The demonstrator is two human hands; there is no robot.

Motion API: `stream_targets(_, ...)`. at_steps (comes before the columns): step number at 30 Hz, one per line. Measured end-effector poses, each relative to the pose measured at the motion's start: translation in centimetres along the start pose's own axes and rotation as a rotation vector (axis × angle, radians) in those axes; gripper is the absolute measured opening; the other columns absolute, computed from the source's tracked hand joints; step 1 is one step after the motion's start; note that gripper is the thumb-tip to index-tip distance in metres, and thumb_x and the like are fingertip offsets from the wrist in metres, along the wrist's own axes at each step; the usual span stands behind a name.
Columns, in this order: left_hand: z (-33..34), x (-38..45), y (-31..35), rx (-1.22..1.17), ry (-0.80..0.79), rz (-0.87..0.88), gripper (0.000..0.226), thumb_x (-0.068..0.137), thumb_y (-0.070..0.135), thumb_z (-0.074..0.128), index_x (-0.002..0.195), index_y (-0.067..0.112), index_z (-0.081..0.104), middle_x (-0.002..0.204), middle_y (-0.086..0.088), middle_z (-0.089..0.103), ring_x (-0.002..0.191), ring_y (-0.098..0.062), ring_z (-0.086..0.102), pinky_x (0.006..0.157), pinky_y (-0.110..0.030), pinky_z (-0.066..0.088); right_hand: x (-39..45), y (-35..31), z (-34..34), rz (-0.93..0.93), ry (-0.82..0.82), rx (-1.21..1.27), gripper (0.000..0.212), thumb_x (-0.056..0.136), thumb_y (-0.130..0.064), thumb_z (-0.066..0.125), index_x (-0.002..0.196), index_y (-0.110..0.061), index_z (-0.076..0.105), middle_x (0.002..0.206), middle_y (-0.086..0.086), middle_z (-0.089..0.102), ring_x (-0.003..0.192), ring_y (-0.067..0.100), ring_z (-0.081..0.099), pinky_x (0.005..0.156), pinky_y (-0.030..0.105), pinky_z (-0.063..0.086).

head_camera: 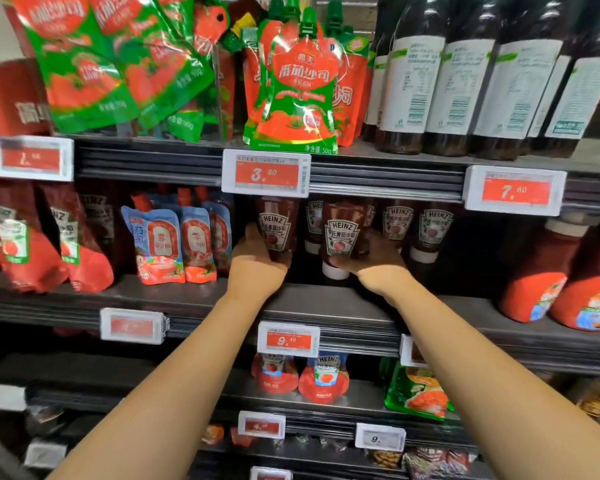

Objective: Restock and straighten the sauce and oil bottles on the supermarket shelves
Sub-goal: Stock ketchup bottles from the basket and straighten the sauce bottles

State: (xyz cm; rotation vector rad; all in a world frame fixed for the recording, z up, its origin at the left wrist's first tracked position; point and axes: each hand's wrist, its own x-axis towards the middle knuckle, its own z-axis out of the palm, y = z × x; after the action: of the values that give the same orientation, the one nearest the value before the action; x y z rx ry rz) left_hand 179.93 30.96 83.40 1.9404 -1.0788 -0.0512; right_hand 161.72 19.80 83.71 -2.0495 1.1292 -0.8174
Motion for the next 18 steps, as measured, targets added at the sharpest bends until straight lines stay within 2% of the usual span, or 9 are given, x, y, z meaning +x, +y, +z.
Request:
stream_targets(2, 0.3, 0.2, -0.3, -0.008, 0.01, 0.012, 0.067, 0.086, 0.029, 0.078, 0.138, 0.003, 0.045, 0.132, -0.018, 0.061, 0.121, -0.038, 0.059, 0.096, -0.033, 0.045, 0.2, -0.2, 0.1, 0.039, 0.002, -0.072, 0.074, 0.079, -0.043, 0.085, 0.141, -0.015, 0.055, 0.138, 0.006, 0.063, 0.123, 0.025, 0.06, 0.099, 0.03, 0.046)
stream_targets(8, 0.6, 0.5, -0.9, -0.08, 0.006, 0.004, 0.066, 0.082, 0.028, 0.082, 0.135, 0.007, 0.049, 0.13, -0.013, 0.065, 0.118, -0.034, 0.061, 0.088, -0.023, 0.039, 0.6, -1.6, 1.2, 0.04, 0.057, -0.232, 0.068, 0.087, -0.047, 0.075, 0.14, -0.009, 0.054, 0.139, 0.013, 0.061, 0.127, 0.033, 0.057, 0.102, 0.034, 0.044)
stream_targets(14, 0.7, 1.0, -1.1, -0.072, -0.004, 0.013, 0.07, 0.079, 0.032, 0.084, 0.135, 0.01, 0.048, 0.129, -0.012, 0.066, 0.118, -0.035, 0.062, 0.095, -0.033, 0.047, 1.1, -1.7, 2.2, 0.053, 0.044, -0.252, 0.066, 0.09, -0.048, 0.071, 0.14, -0.009, 0.055, 0.139, 0.012, 0.06, 0.128, 0.032, 0.056, 0.107, 0.037, 0.045)
stream_targets(18, 0.9, 1.2, -1.2, -0.054, -0.01, 0.014, 0.072, 0.08, 0.034, 0.083, 0.138, 0.012, 0.047, 0.132, -0.012, 0.065, 0.12, -0.035, 0.061, 0.095, -0.034, 0.047, 1.1, -1.6, 3.1, 0.018, 0.046, -0.255, 0.064, 0.091, -0.048, 0.069, 0.142, -0.012, 0.054, 0.143, 0.011, 0.059, 0.131, 0.032, 0.053, 0.11, 0.038, 0.042)
